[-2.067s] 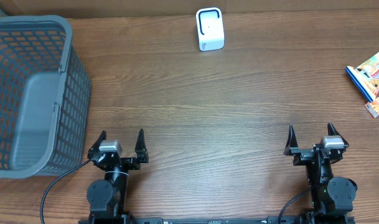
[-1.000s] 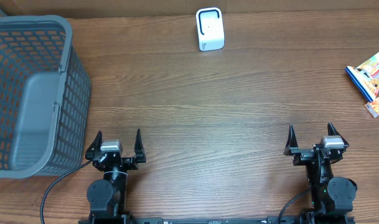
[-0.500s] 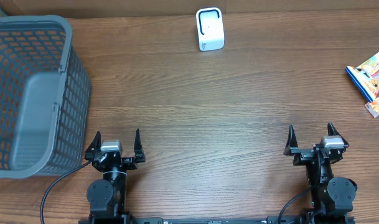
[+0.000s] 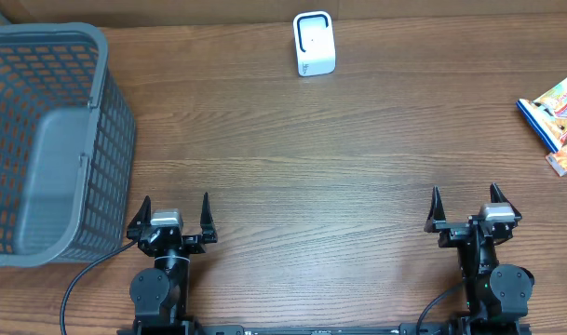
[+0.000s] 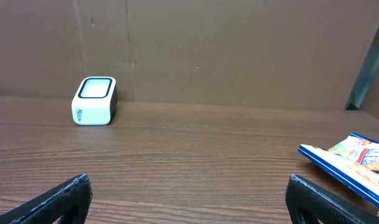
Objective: Scan the item barcode
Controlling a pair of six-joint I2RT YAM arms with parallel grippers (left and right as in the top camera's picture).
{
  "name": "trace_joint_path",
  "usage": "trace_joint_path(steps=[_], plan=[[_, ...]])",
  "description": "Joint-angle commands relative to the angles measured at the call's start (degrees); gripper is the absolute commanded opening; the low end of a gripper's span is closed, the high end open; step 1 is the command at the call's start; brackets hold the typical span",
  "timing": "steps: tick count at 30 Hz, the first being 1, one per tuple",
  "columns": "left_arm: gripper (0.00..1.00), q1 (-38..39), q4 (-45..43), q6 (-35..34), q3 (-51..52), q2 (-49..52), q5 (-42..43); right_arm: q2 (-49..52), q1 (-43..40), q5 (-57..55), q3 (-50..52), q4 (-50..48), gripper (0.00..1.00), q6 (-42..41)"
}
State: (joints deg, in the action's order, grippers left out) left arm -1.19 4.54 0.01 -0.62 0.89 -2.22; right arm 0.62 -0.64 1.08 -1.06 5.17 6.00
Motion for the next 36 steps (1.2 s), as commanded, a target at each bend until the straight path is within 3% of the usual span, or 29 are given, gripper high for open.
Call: trace_joint_path(steps=[1,36], plan=[[1.0,0.1,-0.3,0.7,0.3,-0.7,-0.5,-0.5,0.3,-0.4,0.6,-0.3,1.0,0.0],[1.0,0.1,-0.3,0.7,0.3,-0.7,-0.5,-0.5,0.3,-0.4,0.6,-0.4,1.0,-1.5]])
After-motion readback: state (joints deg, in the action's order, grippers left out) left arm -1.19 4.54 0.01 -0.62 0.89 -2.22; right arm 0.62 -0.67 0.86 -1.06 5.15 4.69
